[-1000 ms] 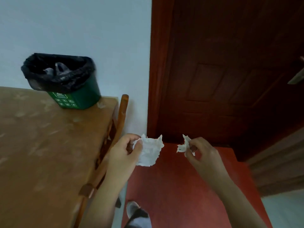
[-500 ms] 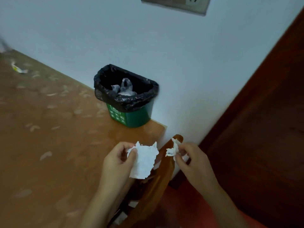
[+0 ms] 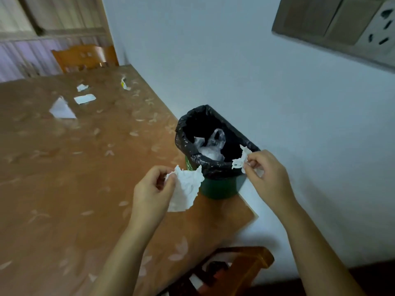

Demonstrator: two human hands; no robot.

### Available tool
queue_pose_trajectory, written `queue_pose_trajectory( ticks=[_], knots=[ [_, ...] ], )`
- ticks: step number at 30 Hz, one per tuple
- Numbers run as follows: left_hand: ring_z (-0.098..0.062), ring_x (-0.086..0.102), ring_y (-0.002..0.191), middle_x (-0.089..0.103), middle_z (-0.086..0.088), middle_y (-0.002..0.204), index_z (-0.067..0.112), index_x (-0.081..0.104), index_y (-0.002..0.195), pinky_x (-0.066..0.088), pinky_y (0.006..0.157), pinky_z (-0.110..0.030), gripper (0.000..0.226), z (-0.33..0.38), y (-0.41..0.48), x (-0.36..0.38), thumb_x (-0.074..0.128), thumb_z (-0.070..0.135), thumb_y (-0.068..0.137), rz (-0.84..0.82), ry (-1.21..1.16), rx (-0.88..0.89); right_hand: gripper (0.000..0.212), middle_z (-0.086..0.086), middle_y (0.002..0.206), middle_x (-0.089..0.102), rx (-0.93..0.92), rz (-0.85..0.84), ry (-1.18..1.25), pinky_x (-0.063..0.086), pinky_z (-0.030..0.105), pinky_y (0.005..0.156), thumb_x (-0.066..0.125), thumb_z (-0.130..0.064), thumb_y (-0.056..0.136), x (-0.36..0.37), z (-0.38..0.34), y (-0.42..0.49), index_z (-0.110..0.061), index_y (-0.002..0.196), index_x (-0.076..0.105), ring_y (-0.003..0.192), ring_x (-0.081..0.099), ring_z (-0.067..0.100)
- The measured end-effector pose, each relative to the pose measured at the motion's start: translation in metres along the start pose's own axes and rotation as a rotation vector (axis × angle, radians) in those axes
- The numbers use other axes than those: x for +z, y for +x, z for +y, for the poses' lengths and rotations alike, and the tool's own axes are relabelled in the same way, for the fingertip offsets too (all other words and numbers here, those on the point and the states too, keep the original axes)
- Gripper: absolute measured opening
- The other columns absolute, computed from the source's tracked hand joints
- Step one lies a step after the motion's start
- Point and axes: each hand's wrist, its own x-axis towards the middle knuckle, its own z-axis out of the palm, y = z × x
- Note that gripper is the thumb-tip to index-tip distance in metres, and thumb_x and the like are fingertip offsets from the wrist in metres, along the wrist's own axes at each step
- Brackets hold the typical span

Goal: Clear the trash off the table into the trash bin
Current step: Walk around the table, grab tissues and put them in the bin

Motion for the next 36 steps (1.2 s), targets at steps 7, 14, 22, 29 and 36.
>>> queue_pose_trajectory(
  ticks=[7,14,22,29,36],
  knots=[
    [0.001,0.047,0.054,0.056,0.008,0.063,0.028,0.058,0.069,0.037,0.051,-0.012,0.025,0.008,0.028,0.021,0.059,0.007,0.085,0.137,-0.024,-0.014,0.003,-0.001,0.082,0.055,-0.01,-0.046,0.002,0.04,0.023,0.062,0.059,-0.016,0.083,0.017,0.024,0.07,-0.015,0.085,0.058,0.073,0.053,0.015],
    [-0.012,0.051,0.064,0.059,0.001,0.069,0.025,0.06,0.071,0.044,0.06,-0.029,0.019,0.019,0.048,0.036,0.058,0.013,0.086,0.156,-0.061,-0.077,0.018,-0.001,0.096,0.058,0.03,-0.083,0.023,0.042,0.024,0.076,0.06,-0.019,0.082,0.016,0.04,0.065,-0.018,0.101,0.059,0.086,0.054,0.012],
    [-0.013,0.049,0.055,0.054,0.002,0.061,0.022,0.06,0.071,0.046,0.052,-0.031,0.018,0.053,0.085,0.073,0.058,0.015,0.087,0.043,-0.14,-0.036,0.023,-0.004,0.1,0.059,0.065,-0.036,0.125,0.038,0.014,0.078,0.062,-0.015,0.082,-0.003,0.055,0.026,-0.016,0.105,0.061,0.093,0.055,0.009],
    [-0.016,0.054,0.068,0.059,-0.001,0.071,0.018,0.061,0.076,0.054,0.072,-0.041,0.013,0.063,0.106,0.124,0.056,0.014,0.088,-0.029,-0.216,-0.082,0.023,-0.003,0.101,0.06,0.061,-0.034,0.166,0.046,0.025,0.085,0.062,-0.014,0.082,-0.012,0.061,0.009,-0.019,0.104,0.061,0.095,0.056,0.009],
    [-0.014,0.059,0.091,0.063,-0.002,0.101,0.015,0.059,0.11,0.046,0.072,-0.024,0.021,0.044,0.099,0.131,0.056,0.017,0.089,-0.137,-0.06,-0.105,0.023,-0.011,0.102,0.059,0.017,-0.077,0.118,0.043,0.018,0.083,0.059,-0.021,0.083,-0.017,0.056,0.005,-0.024,0.106,0.06,0.096,0.053,0.003]
  ],
)
